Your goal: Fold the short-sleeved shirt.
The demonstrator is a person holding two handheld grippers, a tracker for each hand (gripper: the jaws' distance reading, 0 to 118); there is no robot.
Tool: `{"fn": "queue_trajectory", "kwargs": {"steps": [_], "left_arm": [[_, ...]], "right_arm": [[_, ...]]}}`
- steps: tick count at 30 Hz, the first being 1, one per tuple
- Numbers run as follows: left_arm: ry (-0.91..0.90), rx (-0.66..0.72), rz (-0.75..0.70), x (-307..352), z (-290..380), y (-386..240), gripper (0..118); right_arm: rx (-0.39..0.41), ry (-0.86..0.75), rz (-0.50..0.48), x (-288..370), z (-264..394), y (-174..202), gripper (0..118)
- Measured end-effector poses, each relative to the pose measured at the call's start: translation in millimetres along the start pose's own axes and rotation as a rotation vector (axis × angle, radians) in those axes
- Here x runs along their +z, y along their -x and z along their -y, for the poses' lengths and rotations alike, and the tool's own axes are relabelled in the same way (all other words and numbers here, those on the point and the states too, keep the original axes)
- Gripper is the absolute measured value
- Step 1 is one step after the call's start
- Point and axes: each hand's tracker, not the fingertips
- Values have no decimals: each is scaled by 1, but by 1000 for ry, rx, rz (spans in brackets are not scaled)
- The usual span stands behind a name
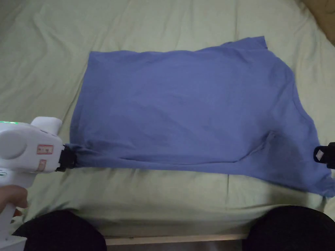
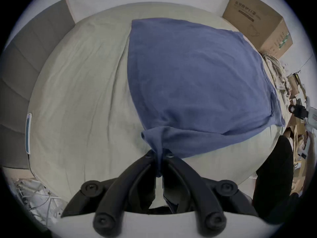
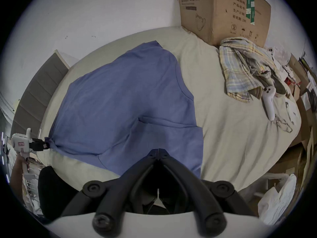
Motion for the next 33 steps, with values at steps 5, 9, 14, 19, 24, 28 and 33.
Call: {"fn": "queue_trajectory", "kwargs": {"steps": [5,9,14,19,24,28,33], "left_arm": [[-32,22,20,16,1,0,5],[-44,40,27,21,2,-1,5],[-25,40,23,19,5,-2,5],[-1,72,27,15,6,-2,5],[-12,68,24,20,6,-1,5],[-35,132,63,31,4,7,5],[-60,178,99,43,-10,15,5]], "right_arm": [[43,108,53,-14,10,-25,98],[45,242,49,-39,17,-35,97],[184,322,109,-54,28,-26,84],[186,283,54,-32,18,-17,2],[207,266,35,-17,14,-16,2],[60,198,-33,2,5,-30,2],[-52,74,-97,31,-25,-35,2]]}}
